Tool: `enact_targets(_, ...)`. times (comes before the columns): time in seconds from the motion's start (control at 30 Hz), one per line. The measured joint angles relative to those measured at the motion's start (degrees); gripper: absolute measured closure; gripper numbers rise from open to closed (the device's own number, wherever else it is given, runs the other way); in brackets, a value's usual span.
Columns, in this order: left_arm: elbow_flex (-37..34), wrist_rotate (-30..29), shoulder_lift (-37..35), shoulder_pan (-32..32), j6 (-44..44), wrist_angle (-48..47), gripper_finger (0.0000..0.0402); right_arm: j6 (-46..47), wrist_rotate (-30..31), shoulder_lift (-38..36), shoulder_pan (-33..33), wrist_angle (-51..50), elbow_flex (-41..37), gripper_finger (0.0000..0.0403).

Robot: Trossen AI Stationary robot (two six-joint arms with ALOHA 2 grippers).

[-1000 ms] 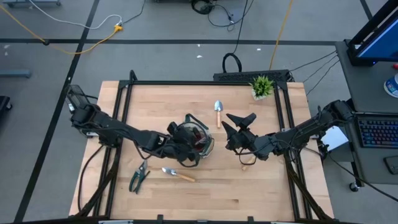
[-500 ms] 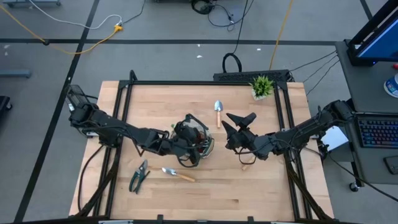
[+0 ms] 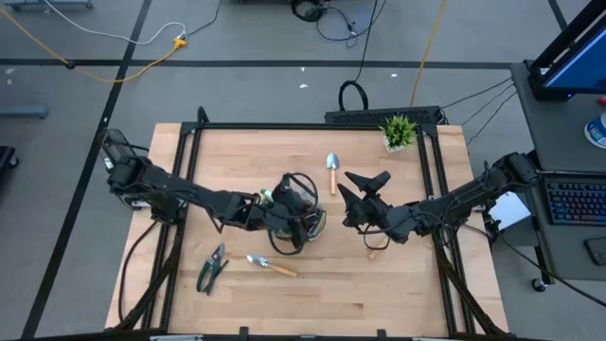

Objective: Pick & Place Garden tools in Gardening bag
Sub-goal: Put the brown hand rake into the gardening bag

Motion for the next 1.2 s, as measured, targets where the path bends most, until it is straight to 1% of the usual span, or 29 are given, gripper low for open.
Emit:
enact_targets(0.13, 0.0, 1.7, 0.5, 0.0, 0.0, 0.3, 0.0186, -0.2, -0.1, 0.0, -0.3, 0.0, 0.0, 0.0206)
enact_targets(0.57, 0.1, 2.2, 1.3, 0.1, 5.7, 0.3, 0.0186, -0.5, -0.2, 0.0, -2.9, 0.0, 0.0, 0.0206)
enact_targets(0.83, 2.6, 1.6, 2.8, 1.0, 6.3, -4.5, 0.0187, 0.8, -0.2, 0.0, -3.0, 0.0, 0.0, 0.0206)
enact_targets(0.9, 3.1, 1.0, 2.8, 1.2, 6.5, -6.0, 0.0193, 1.8, -0.2, 0.0, -3.0, 0.0, 0.0, 0.0206)
enact_targets(1.0, 3.6, 1.3, 2.8, 1.2, 6.9, -6.6, 0.0212, 2.1, -0.2, 0.0, -3.0, 0.0, 0.0, 0.0206)
enact_targets(1.2, 3.6, 5.2, 2.9, 1.2, 7.2, -6.4, 0.0258, 2.0, -0.3, 0.0, -3.0, 0.0, 0.0, 0.0206)
